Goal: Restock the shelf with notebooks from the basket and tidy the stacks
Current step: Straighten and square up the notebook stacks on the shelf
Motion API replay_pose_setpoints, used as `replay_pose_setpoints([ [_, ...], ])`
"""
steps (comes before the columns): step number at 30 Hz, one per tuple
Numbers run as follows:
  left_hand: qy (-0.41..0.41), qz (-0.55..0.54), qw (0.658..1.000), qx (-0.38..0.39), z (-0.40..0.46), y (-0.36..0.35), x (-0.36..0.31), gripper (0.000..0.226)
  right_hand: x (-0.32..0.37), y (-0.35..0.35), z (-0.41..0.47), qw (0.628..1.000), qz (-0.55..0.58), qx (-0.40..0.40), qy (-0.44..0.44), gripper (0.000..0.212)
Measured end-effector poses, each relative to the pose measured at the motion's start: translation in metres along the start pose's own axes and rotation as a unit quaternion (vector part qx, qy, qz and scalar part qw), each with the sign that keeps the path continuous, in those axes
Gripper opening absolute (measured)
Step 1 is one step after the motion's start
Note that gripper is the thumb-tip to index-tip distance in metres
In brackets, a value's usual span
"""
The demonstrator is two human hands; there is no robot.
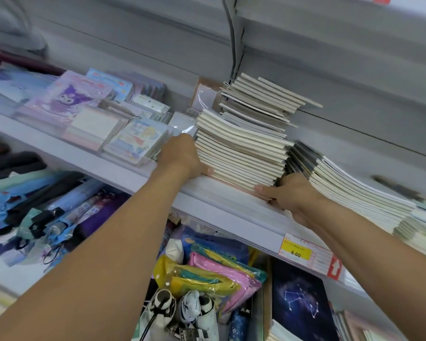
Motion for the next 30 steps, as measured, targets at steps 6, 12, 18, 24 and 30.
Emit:
replay_pose_setpoints([
  [6, 0.004, 0.001, 1.0, -0.029, -0.002, -0.003, -0.001, 0.058, -0.011, 0.004, 0.01, 0.999, 0.014, -0.033, -0.001, 0.093],
  [12, 0.016, -0.035, 0.999, -0.028, -0.004, 0.0, 0.001, 0.062, -0.004, 0.005, -0.005, 0.998, 0.056, -0.032, -0.004, 0.094],
  [18, 0.024, -0.026, 0.999, 0.006, -0.001, 0.003, -0.001, 0.068, 0.011, 0.009, -0.011, 0.999, -0.005, 0.018, -0.043, 0.055],
  [24, 0.015, -0.039, 0.999, -0.011, -0.006, 0.003, 0.0, 0.065, 0.005, -0.005, -0.009, 0.999, 0.032, 0.015, -0.031, 0.053],
  [30, 0.033, -0.072, 0.997, 0.003, -0.006, 0.007, 0.0, 0.063, -0.003, -0.005, -0.004, 0.989, 0.143, 0.0, -0.043, 0.053],
])
Point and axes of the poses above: each hand's wrist, its own z-axis towards the middle knuckle, its own y-axis out of the back of the hand, x = y × z, the point moved 1 cm from there along z, towards the middle knuckle, and after that the axes turned 5 degrees about x, right-handed, at the moved point
